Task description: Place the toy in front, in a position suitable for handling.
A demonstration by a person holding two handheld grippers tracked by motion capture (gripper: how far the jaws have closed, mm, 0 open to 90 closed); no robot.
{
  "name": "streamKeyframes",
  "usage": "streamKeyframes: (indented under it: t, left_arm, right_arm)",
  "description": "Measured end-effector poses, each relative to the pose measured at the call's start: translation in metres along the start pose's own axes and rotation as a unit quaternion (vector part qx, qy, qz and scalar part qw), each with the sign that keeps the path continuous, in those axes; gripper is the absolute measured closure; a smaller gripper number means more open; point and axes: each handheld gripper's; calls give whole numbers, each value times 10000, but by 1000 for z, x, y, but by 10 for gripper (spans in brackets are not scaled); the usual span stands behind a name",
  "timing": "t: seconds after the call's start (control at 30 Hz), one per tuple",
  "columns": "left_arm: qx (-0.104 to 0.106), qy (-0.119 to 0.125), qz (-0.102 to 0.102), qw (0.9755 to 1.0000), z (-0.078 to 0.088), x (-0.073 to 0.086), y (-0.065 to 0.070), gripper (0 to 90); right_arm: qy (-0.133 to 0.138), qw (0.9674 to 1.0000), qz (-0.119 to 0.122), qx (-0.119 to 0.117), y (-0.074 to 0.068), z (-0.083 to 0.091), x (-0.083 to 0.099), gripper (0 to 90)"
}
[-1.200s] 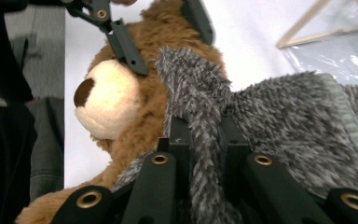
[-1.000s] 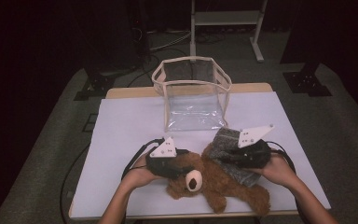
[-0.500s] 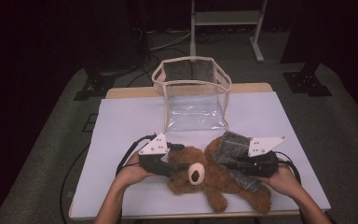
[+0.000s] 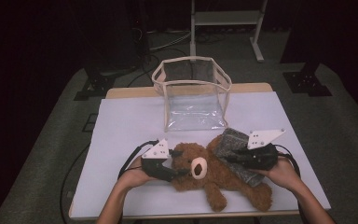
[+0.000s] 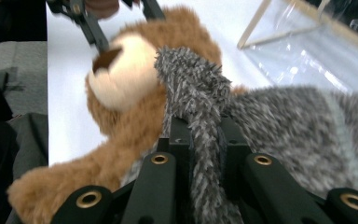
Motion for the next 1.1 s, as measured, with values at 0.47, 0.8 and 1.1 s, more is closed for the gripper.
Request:
streamKeyframes:
  t: [0.47,0.8,1.1]
  left_arm:
    - [96,-4,-134,9999,-8,-1,8,387]
    - [86,0,-183,9998,-19,-3,10,388]
    - [82,-16,-230,9997,-17,-1,11,388]
  right_arm:
    - [-393,9989,177,-201,-12,-30,-8,789]
    - [-114,9994,161,-299,-17,-38,-35,789]
    - [-425,9989,50,-212,-13,-44,-24,790]
Point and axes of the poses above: each handheld gripper's, and its own axes: z roughly backward along the jaws, x roughly out of its underside, y roughly to its right, and after that the axes turned 14 degrees about y, right-handed
